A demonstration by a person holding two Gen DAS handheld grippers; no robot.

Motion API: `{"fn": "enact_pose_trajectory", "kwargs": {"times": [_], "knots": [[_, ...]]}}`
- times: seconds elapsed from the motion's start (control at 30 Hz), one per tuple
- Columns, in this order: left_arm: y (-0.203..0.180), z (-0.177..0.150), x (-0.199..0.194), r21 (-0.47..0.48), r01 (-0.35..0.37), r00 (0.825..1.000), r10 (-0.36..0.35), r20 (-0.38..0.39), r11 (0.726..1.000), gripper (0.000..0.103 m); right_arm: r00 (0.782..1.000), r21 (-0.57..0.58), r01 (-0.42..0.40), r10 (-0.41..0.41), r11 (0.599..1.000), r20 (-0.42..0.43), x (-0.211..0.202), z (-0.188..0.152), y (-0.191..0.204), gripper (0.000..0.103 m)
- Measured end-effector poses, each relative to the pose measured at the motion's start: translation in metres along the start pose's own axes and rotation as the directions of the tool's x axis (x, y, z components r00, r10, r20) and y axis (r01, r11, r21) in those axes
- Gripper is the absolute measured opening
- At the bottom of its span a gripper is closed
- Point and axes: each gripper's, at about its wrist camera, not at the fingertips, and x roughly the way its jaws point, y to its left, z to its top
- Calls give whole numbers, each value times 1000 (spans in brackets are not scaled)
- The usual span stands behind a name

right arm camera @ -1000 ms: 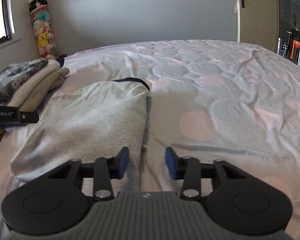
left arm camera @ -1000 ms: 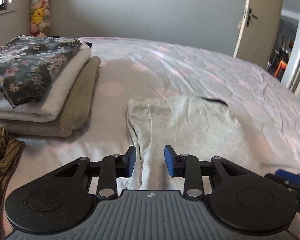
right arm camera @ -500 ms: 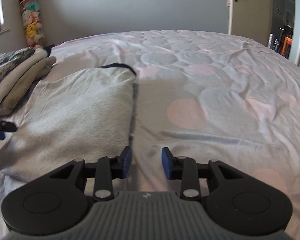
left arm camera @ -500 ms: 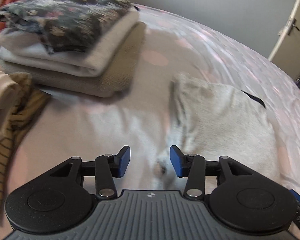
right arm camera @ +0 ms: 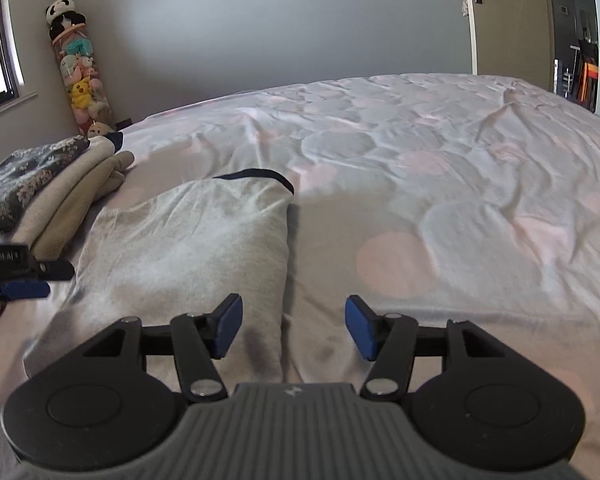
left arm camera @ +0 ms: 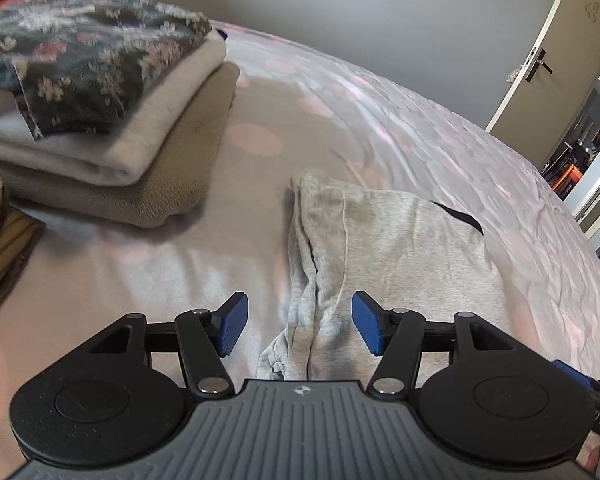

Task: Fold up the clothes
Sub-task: 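Open both grippers and position them at the folded grey shirt's end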

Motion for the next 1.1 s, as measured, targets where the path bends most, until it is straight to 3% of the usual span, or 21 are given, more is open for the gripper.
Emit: {"fn": "enact_pose_trajectory", "kwargs": {"times": [0.37,0.7,1.0,1.07,1.1], "knots": [[21,14,41,-103,112,993,-115,-23,988,56,985,195,-131,150,972,-81,55,25,-27,61],[30,41,78,-120,228,969,-238,-70,966,54,936,310,-216,287,926,-205,107,53,-41,62],[27,48,92,-95,269,958,-277,-80,958,32,911,350,-302,377,886,-167,137,59,-48,61],[24,47,91,-87,267,958,-275,-83,960,27,908,341,-319,388,884,-156,139,58,-48,56],[22,47,91,-73,260,960,-266,-83,963,26,907,327,-324,390,888,-160,140,59,-46,48]]}}
